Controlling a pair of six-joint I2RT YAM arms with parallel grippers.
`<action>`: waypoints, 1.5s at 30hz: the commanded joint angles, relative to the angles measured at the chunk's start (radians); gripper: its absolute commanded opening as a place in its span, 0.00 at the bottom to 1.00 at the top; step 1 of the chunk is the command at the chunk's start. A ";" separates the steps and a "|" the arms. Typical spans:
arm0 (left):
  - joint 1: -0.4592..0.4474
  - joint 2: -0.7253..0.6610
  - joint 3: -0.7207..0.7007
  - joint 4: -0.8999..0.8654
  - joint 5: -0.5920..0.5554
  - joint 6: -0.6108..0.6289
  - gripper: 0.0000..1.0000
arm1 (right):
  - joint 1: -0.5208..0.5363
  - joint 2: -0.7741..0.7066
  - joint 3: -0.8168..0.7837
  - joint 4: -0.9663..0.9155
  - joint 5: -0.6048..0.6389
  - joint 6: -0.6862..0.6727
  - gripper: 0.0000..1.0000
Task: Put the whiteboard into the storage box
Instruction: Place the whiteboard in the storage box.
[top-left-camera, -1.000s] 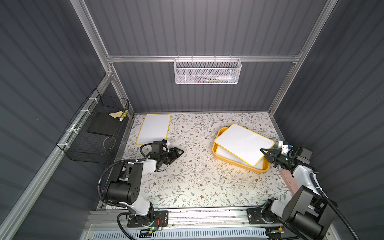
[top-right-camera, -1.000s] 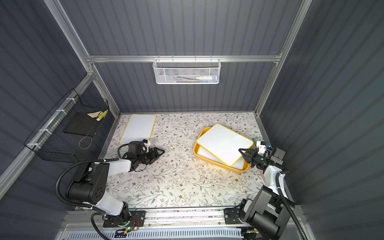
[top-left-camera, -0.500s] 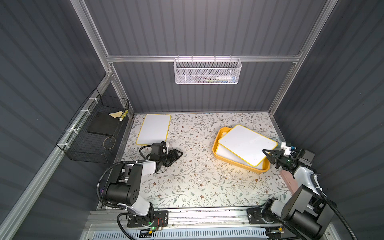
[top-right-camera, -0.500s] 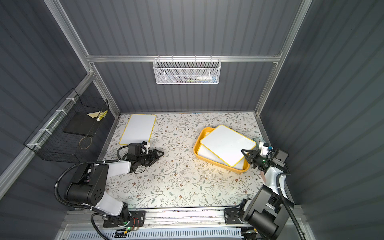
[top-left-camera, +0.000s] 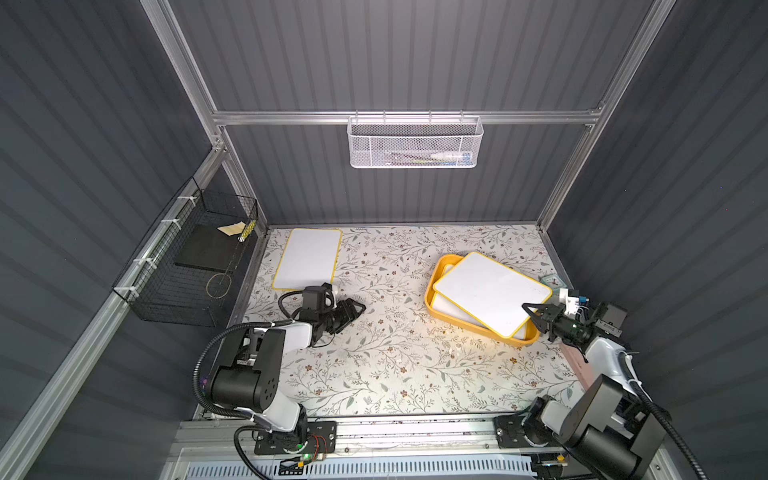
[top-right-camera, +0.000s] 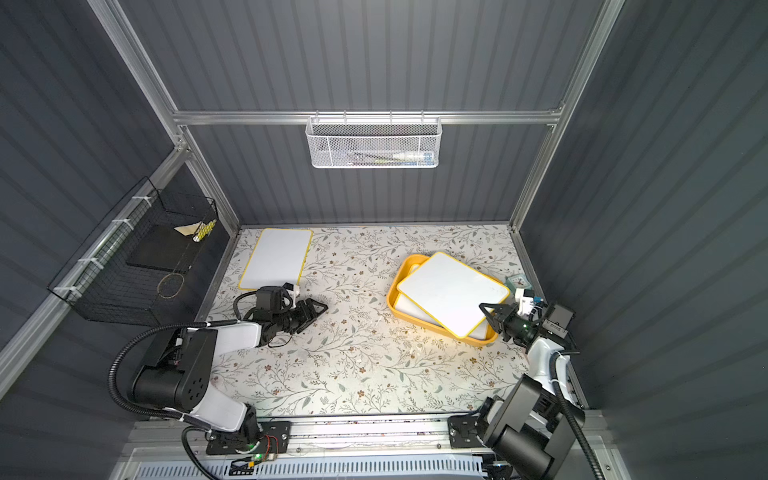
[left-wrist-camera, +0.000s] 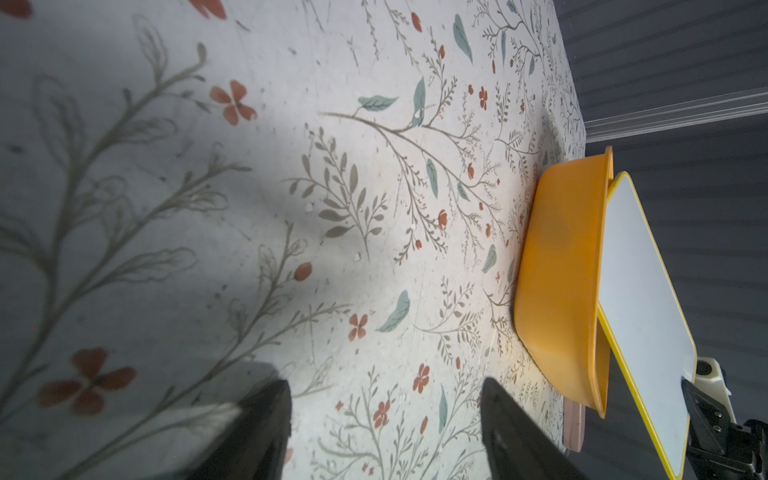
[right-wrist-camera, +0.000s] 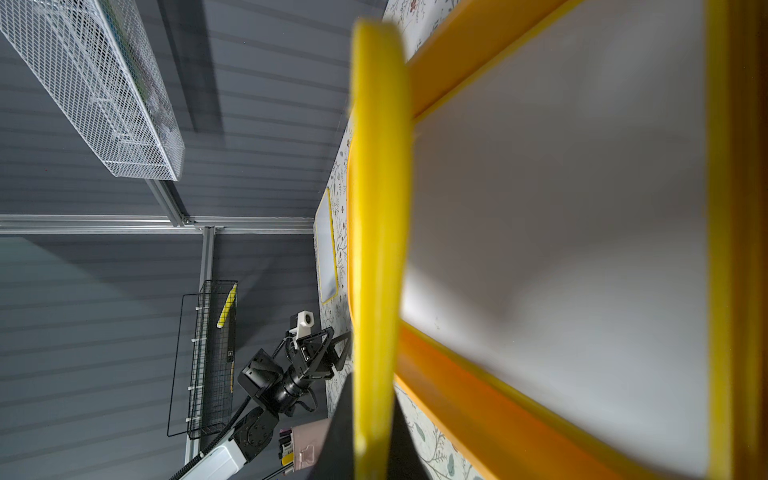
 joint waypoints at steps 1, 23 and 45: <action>-0.006 0.017 -0.008 0.005 0.013 0.005 0.72 | 0.000 -0.060 -0.012 -0.027 -0.009 0.016 0.00; -0.008 0.049 0.032 -0.013 0.028 0.025 0.72 | 0.095 -0.125 -0.054 -0.080 -0.006 0.043 0.00; -0.007 0.051 0.029 -0.041 0.028 0.053 0.72 | 0.343 -0.028 -0.044 0.120 0.092 0.220 0.02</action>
